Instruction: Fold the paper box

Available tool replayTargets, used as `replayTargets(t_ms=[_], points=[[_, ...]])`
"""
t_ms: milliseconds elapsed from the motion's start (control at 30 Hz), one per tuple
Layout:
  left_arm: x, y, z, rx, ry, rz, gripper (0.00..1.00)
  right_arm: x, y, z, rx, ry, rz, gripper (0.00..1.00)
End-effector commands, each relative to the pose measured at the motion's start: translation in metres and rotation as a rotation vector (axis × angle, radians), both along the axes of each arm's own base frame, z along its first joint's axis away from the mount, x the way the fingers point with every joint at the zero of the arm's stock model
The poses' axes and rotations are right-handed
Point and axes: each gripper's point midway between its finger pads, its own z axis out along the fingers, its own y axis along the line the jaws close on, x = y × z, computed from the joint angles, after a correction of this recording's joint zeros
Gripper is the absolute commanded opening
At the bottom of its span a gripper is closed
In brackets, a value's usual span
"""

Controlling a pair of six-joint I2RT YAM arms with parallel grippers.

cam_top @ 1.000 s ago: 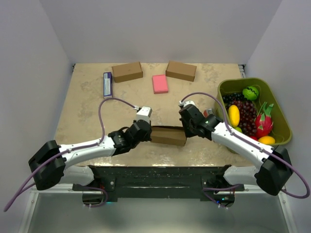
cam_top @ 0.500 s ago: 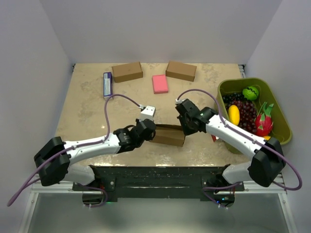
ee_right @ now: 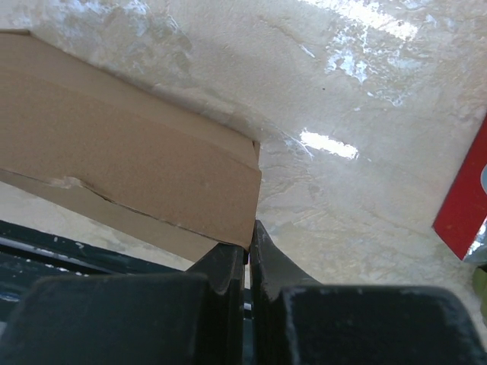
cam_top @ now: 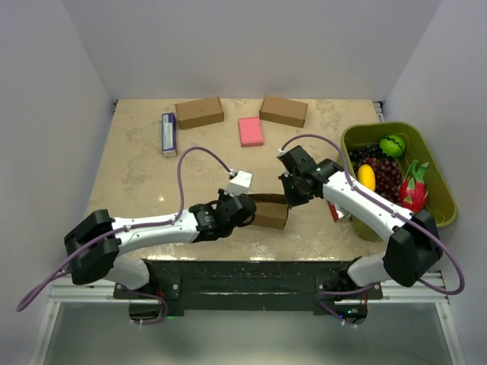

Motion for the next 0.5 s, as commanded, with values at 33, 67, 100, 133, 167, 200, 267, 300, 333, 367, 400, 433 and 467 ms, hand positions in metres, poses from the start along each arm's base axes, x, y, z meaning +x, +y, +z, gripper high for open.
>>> replayTargets(t_ms=[33,67,100,133,167,200,267,300,333,367,400,433,467], points=[[-0.046,0.005,-0.057,0.135,0.214,-0.129,0.0,-0.003,0.059,0.014,0.284,0.069,0.087,0.0],[-0.046,0.005,-0.058,0.138,0.215,-0.131,0.0,-0.003,0.061,0.015,0.291,0.069,0.086,0.0],[-0.046,0.003,-0.057,0.137,0.215,-0.132,0.0,-0.002,0.062,0.016,0.302,0.065,0.078,0.0],[-0.046,0.003,-0.057,0.135,0.214,-0.131,0.0,-0.002,0.064,0.017,0.31,0.062,0.077,0.0],[-0.047,0.003,-0.058,0.139,0.215,-0.135,0.0,-0.003,0.064,0.016,0.316,0.067,0.074,0.0],[-0.046,0.001,-0.056,0.132,0.213,-0.135,0.0,-0.002,0.066,0.018,0.329,0.061,0.071,0.0],[-0.047,0.0,-0.056,0.133,0.21,-0.138,0.0,-0.001,0.067,0.021,0.337,0.06,0.072,0.0],[-0.047,0.001,-0.057,0.137,0.211,-0.139,0.0,-0.002,0.066,0.021,0.333,0.061,0.077,0.0],[-0.047,0.001,-0.057,0.139,0.213,-0.138,0.0,-0.001,0.066,0.022,0.331,0.06,0.076,0.0],[-0.047,0.001,-0.058,0.141,0.214,-0.138,0.0,0.0,0.065,0.023,0.328,0.058,0.074,0.0],[-0.047,0.001,-0.059,0.142,0.214,-0.138,0.0,-0.001,0.065,0.024,0.324,0.061,0.078,0.0],[-0.047,0.001,-0.059,0.14,0.216,-0.138,0.0,0.0,0.065,0.026,0.324,0.056,0.08,0.0],[-0.047,0.001,-0.059,0.142,0.216,-0.139,0.0,0.0,0.063,0.026,0.319,0.054,0.079,0.0]])
